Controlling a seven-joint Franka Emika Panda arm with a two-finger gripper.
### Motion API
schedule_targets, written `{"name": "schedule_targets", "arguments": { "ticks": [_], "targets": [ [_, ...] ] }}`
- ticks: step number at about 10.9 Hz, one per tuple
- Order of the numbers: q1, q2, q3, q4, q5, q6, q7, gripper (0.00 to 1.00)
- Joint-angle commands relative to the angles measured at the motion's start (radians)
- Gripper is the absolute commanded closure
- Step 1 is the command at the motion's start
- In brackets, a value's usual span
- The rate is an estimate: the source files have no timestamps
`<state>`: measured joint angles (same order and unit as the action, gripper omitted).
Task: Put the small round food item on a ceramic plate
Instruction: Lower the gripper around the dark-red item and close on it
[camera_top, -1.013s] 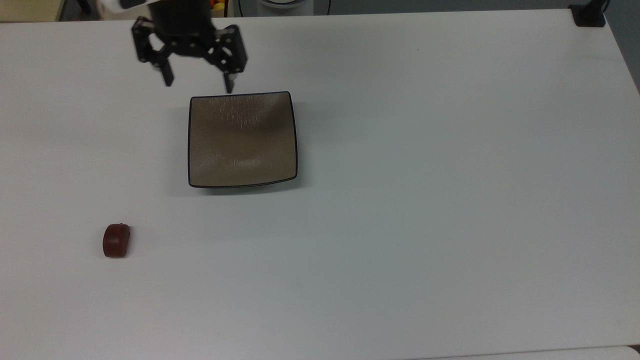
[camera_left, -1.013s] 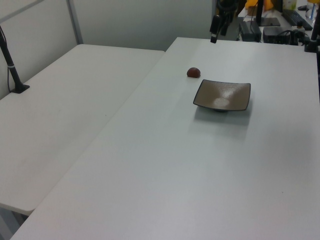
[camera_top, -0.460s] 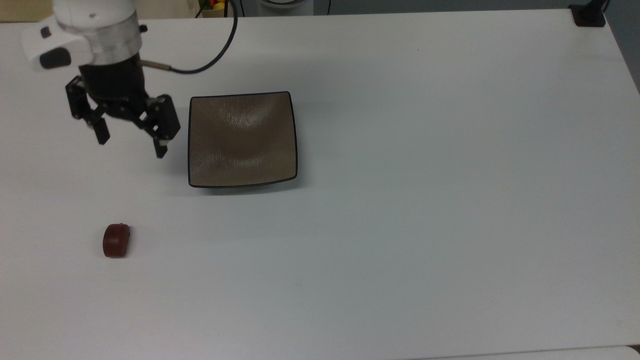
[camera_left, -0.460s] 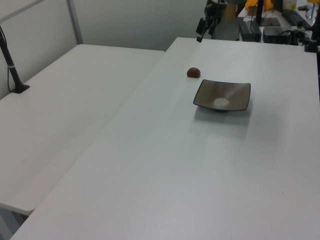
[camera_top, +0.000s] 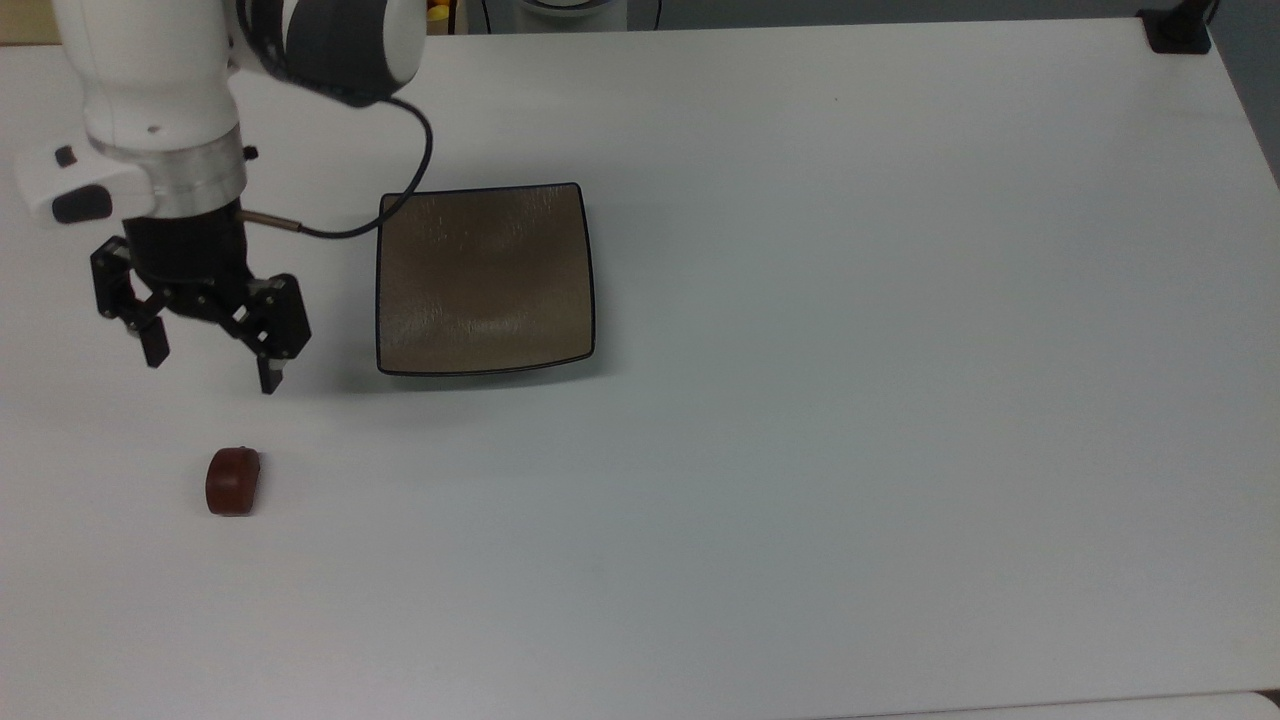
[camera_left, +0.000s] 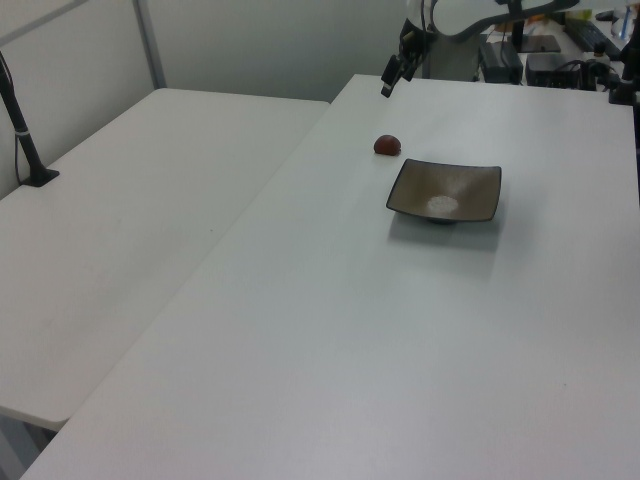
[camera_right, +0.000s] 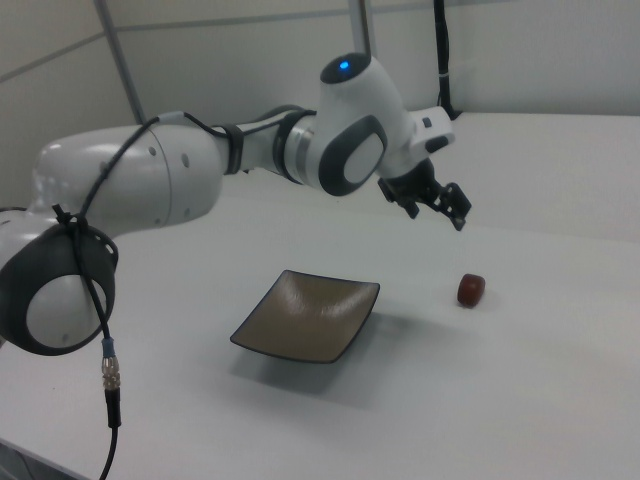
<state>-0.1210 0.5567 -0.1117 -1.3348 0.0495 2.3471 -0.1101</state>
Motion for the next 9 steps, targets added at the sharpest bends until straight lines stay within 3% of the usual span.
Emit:
{"name": "schedule_targets", "arguments": {
  "ticks": [1,9],
  "targets": [
    [-0.026,0.072,0.004,0.045,0.009,0.058,-0.056,0.0],
    [-0.034,0.23,0.006,0.083,0.003,0.175,-0.1,0.0]
  ]
}}
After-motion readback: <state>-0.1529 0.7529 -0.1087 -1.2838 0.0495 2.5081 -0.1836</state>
